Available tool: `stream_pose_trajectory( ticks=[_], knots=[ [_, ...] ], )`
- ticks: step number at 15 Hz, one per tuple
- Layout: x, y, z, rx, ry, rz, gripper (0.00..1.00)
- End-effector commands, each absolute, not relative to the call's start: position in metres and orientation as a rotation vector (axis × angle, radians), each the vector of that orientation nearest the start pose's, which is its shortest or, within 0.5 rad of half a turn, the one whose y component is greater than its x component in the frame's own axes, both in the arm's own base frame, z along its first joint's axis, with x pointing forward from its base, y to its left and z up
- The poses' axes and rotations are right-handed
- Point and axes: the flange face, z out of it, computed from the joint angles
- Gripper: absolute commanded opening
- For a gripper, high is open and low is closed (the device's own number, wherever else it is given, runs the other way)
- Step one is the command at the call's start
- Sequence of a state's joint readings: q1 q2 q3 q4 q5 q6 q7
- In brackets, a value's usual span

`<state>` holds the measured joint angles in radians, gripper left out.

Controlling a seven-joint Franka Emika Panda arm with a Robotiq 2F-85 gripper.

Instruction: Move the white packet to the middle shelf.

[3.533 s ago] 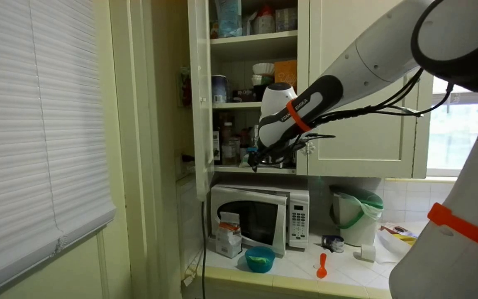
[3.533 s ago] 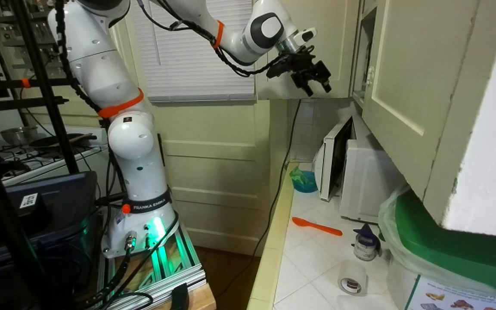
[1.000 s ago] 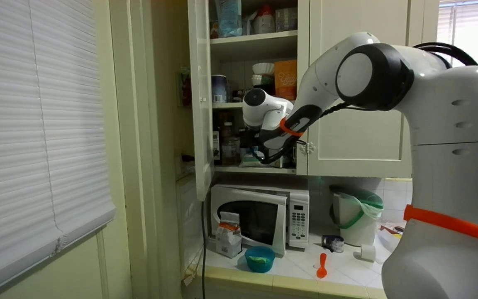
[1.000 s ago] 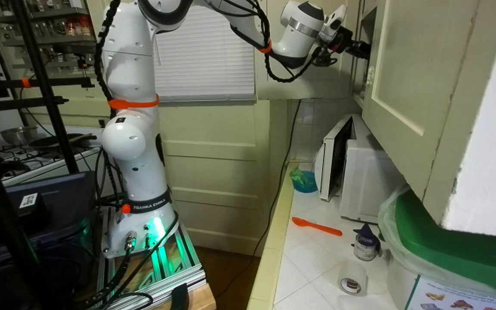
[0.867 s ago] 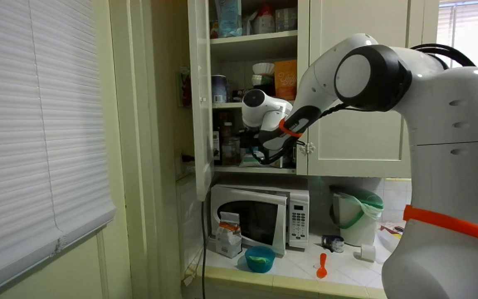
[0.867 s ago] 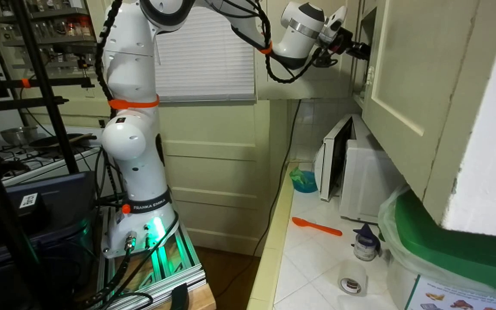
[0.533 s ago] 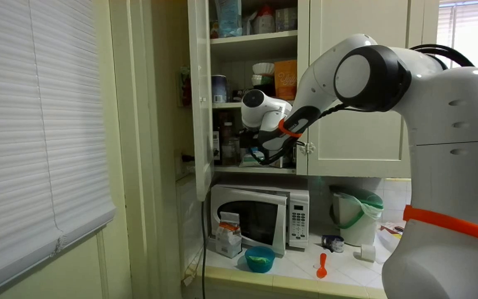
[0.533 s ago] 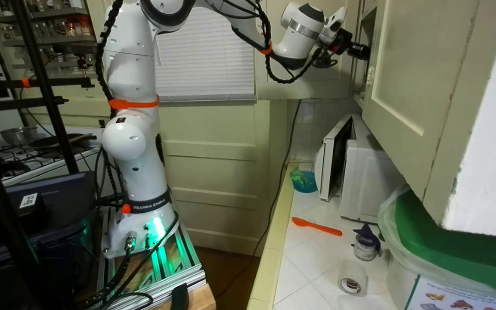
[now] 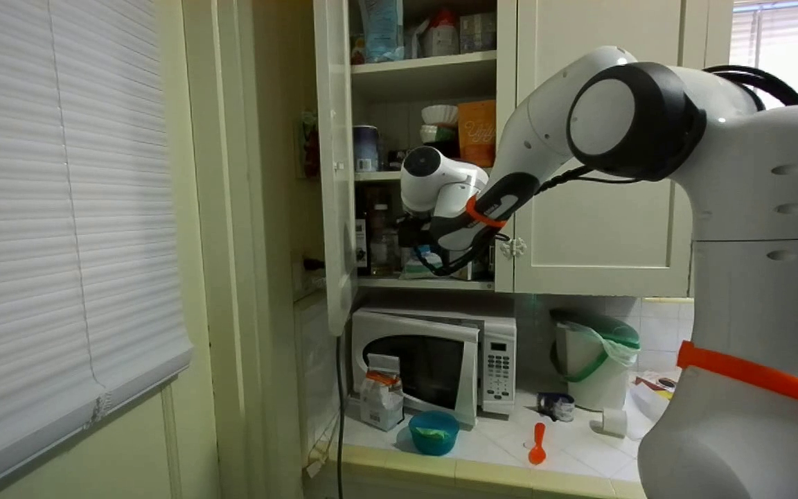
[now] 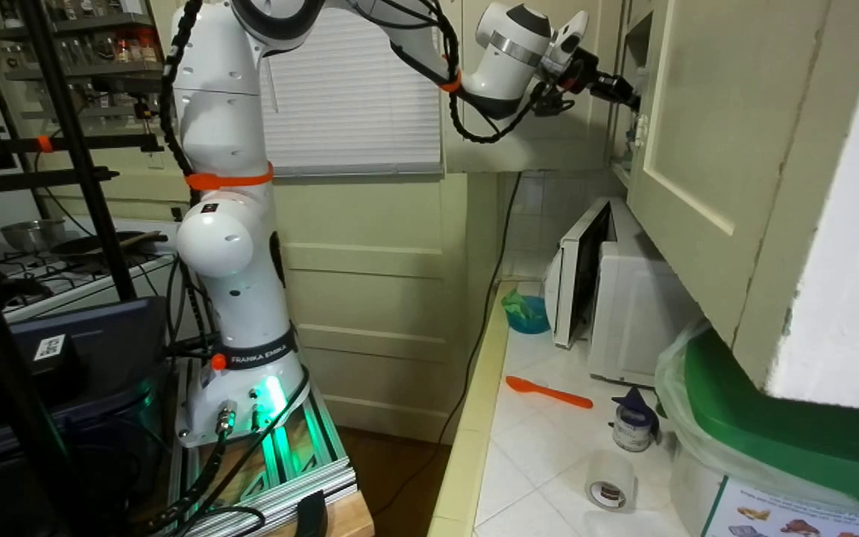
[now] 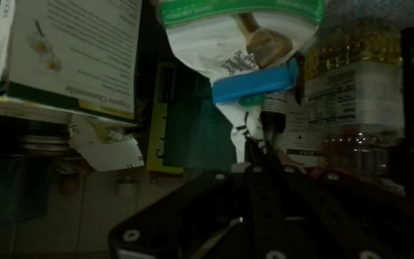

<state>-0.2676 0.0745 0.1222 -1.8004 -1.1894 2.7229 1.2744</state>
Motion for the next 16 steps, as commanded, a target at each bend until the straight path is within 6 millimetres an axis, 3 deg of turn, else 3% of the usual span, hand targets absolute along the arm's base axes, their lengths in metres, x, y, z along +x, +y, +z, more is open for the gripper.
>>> stream_pose_trajectory(
  ticks=[1,9,16],
  knots=[
    [0.592,-0.046,0.587,-2.9,0.662,-1.795,0.01],
    [0.555,-0.021,0.631,-2.883,0.519,-1.837,0.01],
    [0.531,-0.003,0.691,-2.813,0.451,-1.893,0.01]
  ],
)
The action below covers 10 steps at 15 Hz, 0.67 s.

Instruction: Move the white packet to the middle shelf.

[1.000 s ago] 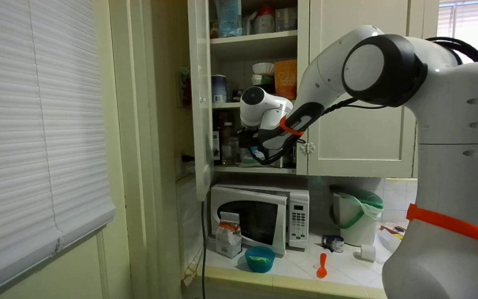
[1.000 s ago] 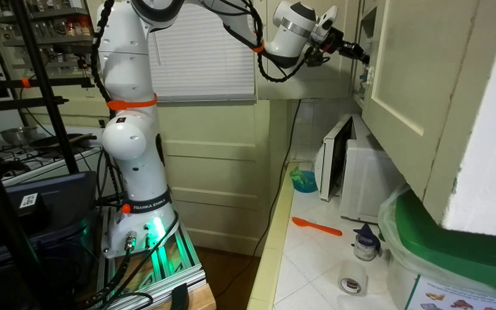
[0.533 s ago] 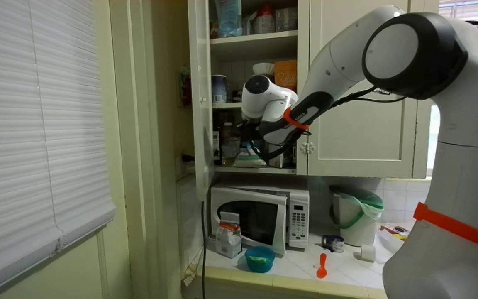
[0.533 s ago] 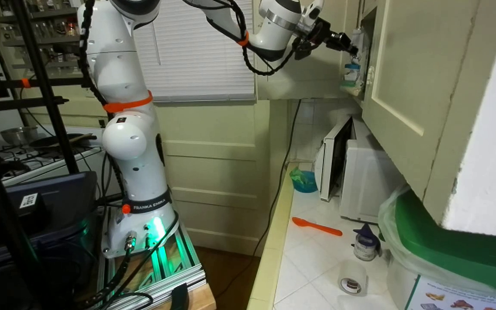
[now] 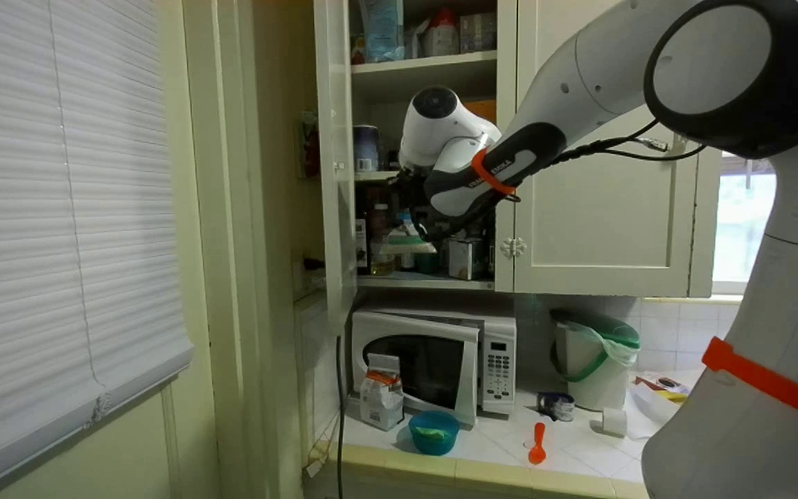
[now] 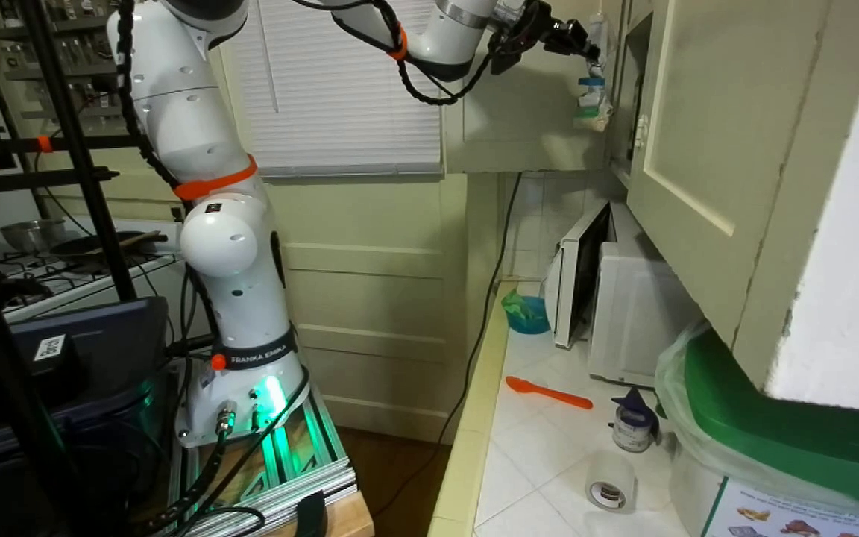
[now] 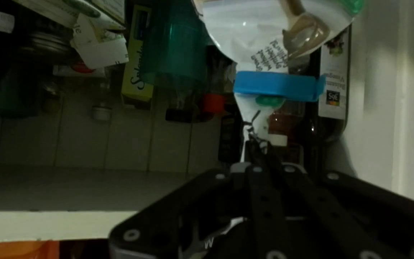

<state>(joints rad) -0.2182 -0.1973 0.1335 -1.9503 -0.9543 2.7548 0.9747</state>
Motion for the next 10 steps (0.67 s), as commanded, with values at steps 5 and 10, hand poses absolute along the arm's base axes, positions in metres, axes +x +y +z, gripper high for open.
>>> stream_pose_trajectory(
  ticks=[5,10],
  knots=[
    [0.513,0.004,0.746,-2.716,0.459,-1.927,0.01],
    [0.509,0.006,0.772,-2.67,0.43,-1.976,0.01]
  ],
)
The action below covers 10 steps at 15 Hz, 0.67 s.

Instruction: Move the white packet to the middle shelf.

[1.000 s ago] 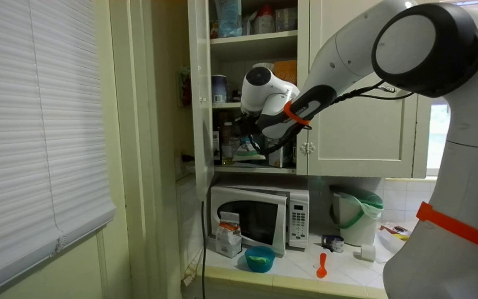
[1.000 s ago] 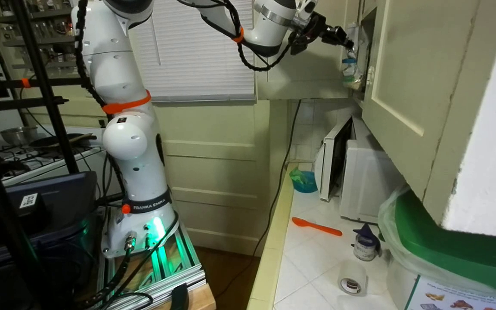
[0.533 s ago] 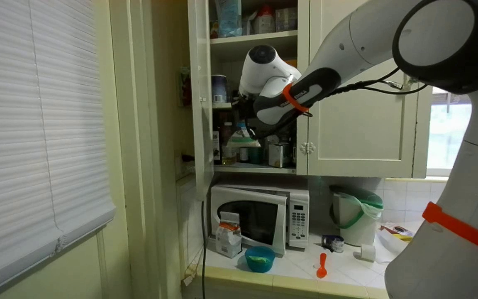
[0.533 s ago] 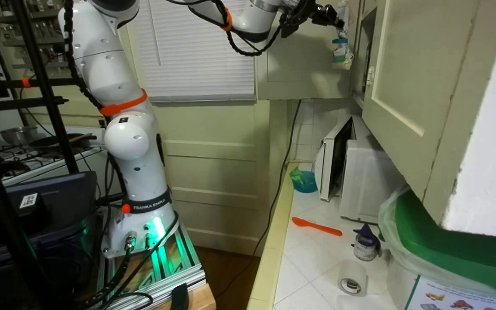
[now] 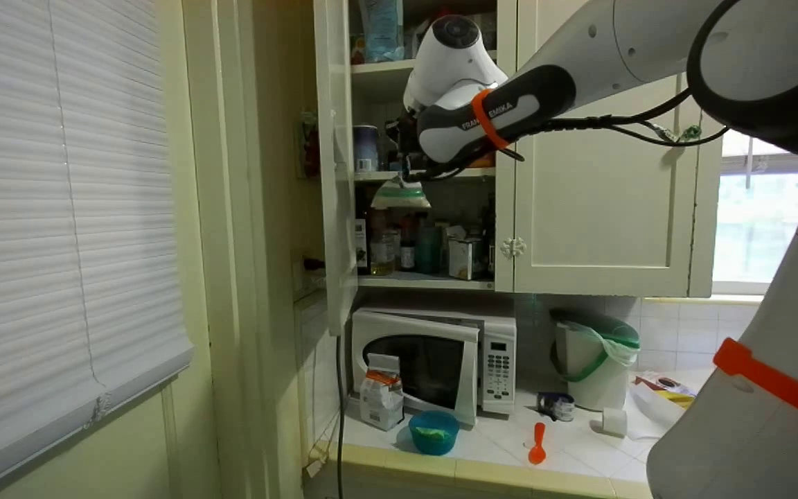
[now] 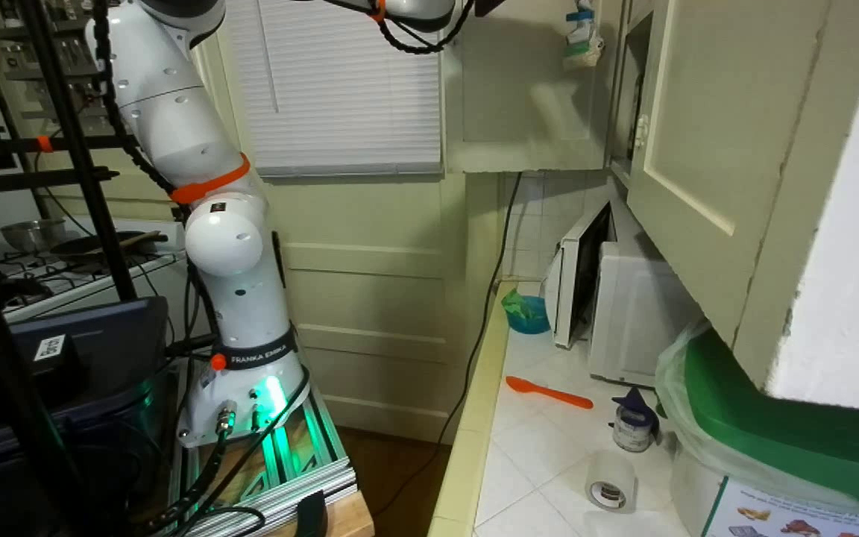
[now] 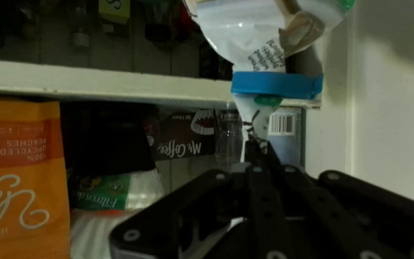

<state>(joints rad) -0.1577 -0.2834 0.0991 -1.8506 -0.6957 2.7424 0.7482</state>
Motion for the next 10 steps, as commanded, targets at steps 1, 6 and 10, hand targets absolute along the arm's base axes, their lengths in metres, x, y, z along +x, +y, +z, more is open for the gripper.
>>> stream_pose_trajectory(
  ticks=[1,6,10],
  knots=[
    [0.508,0.006,0.778,-2.66,0.428,-1.991,0.02],
    [0.513,0.005,0.77,-2.676,0.426,-1.97,0.01],
    [0.514,0.003,0.789,-2.635,0.453,-2.019,0.01]
  ],
)
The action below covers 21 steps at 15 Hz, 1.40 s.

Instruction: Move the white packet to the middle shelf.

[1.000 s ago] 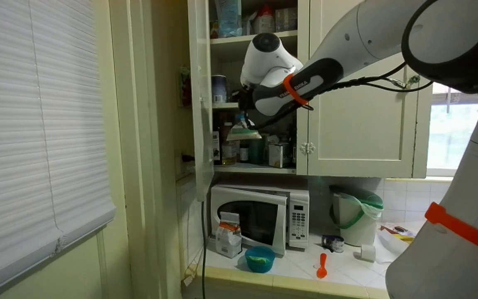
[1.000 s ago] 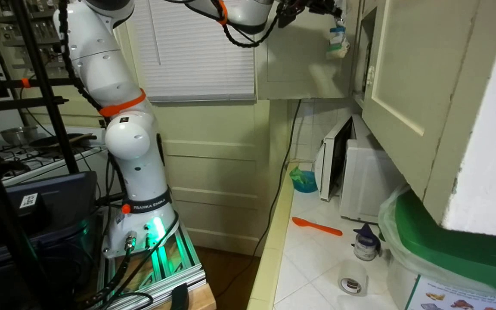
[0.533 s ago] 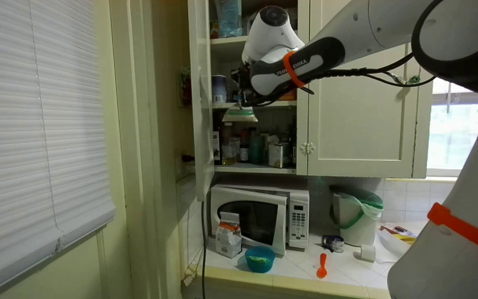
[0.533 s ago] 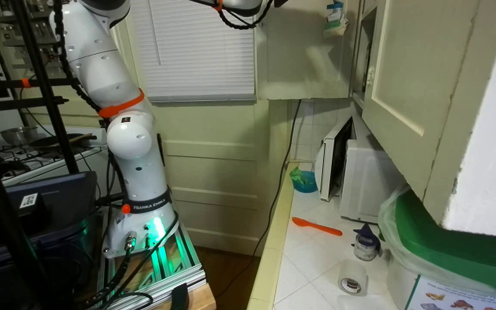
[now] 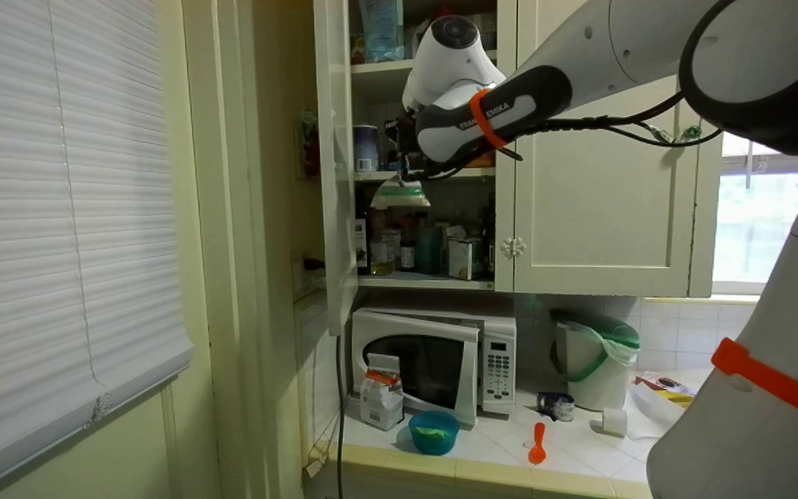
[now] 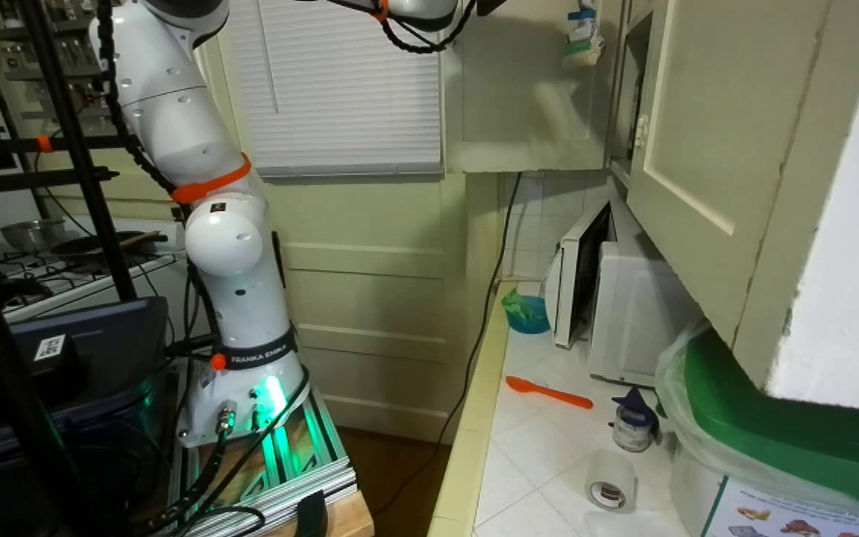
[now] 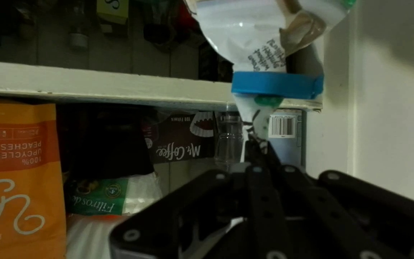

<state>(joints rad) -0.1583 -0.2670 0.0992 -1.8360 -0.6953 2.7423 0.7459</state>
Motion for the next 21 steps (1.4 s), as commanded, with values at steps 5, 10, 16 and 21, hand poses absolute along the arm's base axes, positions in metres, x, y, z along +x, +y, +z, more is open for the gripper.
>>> stream_pose_trajectory(
  ticks=[5,10,16,21],
  knots=[
    [0.515,-0.002,0.82,-2.563,0.499,-2.112,0.01],
    [0.527,-0.008,0.849,-2.507,0.533,-2.18,0.01],
    [0.543,-0.029,0.879,-2.428,0.623,-2.292,0.01],
    [0.564,-0.043,0.884,-2.47,0.677,-2.289,0.01]
  ],
)
